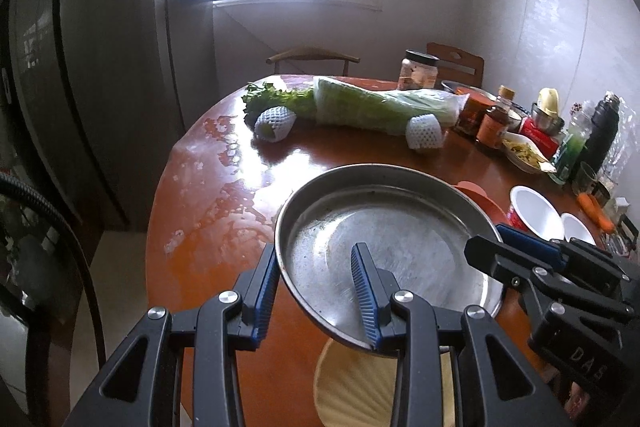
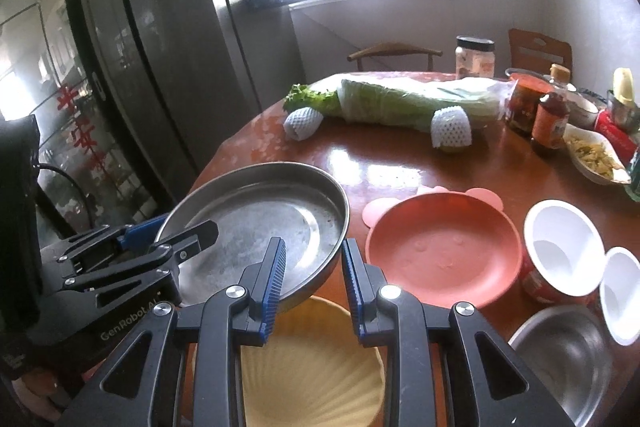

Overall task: Organize plates and bowls
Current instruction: 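Grasp the round steel pan rim with the left gripper and lift it, then lower the steel pan onto the cream shell plate with the left gripper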

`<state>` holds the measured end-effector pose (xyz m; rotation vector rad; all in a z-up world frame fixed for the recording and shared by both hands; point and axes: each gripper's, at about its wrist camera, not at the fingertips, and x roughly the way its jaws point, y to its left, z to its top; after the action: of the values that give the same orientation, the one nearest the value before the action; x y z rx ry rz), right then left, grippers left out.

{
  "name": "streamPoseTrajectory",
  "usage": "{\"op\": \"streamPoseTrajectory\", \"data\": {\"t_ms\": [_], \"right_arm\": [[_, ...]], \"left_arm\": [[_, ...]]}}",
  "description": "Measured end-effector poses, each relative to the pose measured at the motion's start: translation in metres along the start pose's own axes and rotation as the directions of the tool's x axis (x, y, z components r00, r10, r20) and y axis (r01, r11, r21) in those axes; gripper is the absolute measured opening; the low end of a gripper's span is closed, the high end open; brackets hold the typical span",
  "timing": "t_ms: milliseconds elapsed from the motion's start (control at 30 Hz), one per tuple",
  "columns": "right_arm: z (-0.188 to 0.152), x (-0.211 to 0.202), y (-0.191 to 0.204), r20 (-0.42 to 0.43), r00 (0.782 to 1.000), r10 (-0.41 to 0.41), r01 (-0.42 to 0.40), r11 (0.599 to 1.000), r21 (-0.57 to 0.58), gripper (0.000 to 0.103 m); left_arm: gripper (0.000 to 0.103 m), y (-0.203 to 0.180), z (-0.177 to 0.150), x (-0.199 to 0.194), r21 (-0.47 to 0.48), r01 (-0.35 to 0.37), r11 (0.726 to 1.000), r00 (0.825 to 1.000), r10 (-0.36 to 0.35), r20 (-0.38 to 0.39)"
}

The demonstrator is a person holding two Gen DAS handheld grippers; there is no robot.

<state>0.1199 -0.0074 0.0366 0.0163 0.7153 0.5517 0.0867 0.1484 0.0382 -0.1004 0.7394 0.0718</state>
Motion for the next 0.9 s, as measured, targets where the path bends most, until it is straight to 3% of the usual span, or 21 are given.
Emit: {"op": "streamPoseTrajectory", "data": {"t_ms": [433,900], "right_arm": [[-0.021,-0.029,-0.007,0.011,1.000,-0.007,0.007,1.000,-0.013,0.030],[-0.044,-0.029,-0.008,-0.033,0.999,-0.011,0.010,0.999,-0.030,0.030]], "left_arm": [[0.037,-0.019,-0.015,-0.025,0.012,-0.001,1.000,1.000,0.001,0.019],[0.037,-0.024,-0.040,-0.018,0.013,-0.003,1.000,1.000,0.003,-0.009]]}}
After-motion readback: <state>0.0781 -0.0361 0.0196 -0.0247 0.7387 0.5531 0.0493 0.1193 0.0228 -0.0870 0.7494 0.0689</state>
